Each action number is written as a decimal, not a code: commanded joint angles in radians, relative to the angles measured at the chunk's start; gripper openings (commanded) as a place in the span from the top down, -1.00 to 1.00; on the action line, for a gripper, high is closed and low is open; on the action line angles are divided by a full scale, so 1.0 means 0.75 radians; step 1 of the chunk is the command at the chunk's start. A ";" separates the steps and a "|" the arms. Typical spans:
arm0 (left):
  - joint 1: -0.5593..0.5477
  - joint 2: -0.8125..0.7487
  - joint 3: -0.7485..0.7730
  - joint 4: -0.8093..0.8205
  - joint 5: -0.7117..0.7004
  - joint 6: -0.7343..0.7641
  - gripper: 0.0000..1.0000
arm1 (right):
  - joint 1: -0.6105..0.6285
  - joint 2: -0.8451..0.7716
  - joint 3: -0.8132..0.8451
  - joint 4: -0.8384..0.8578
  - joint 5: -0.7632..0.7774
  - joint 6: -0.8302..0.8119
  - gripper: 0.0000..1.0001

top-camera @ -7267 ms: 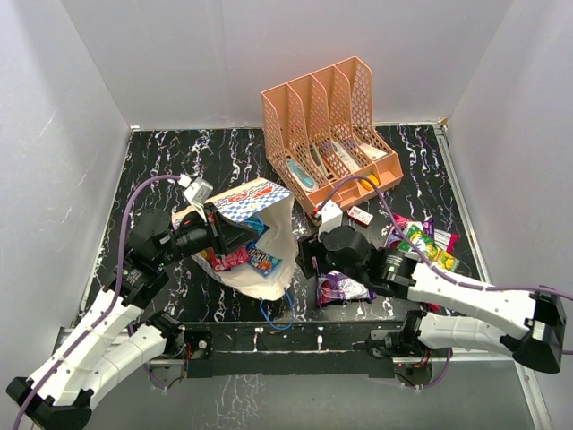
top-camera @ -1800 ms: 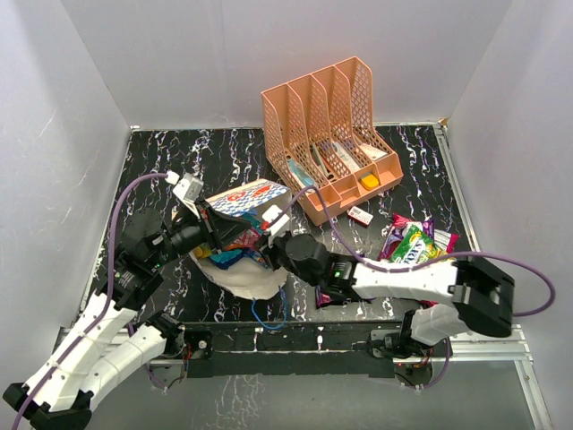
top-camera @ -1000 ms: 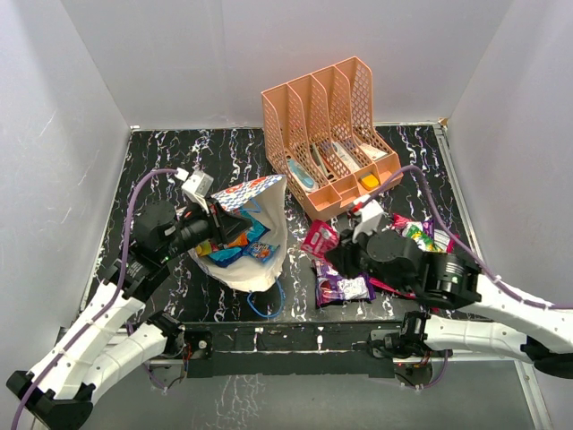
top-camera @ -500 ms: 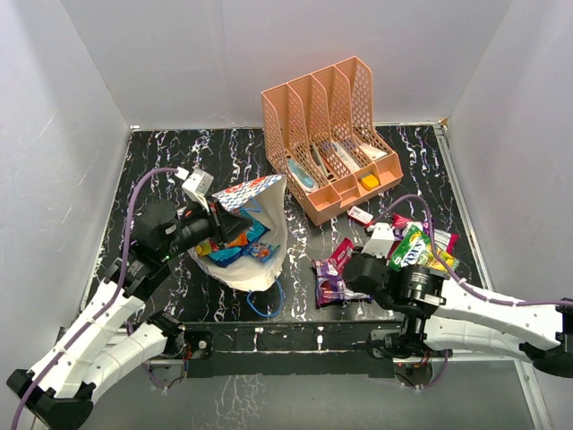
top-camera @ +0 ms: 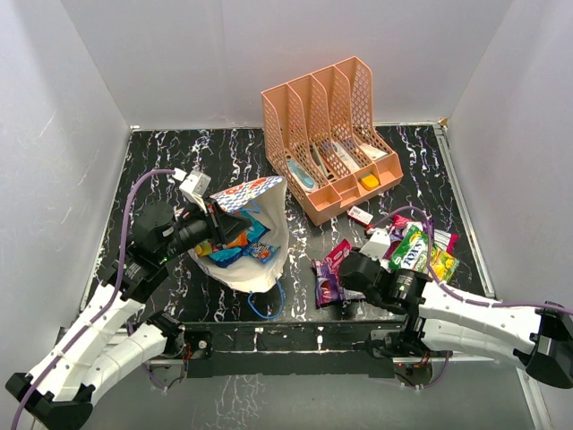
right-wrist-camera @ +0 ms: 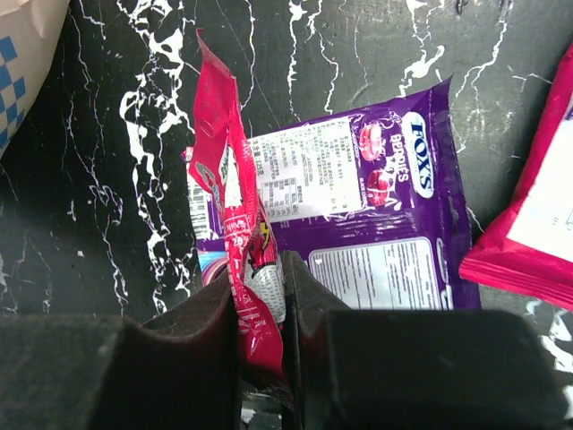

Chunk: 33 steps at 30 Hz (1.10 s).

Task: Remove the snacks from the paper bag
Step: Place the snack at the center of the board.

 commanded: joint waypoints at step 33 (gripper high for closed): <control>-0.007 0.047 0.048 0.053 0.084 -0.008 1.00 | -0.100 -0.403 -0.002 -0.197 -0.238 0.173 -0.14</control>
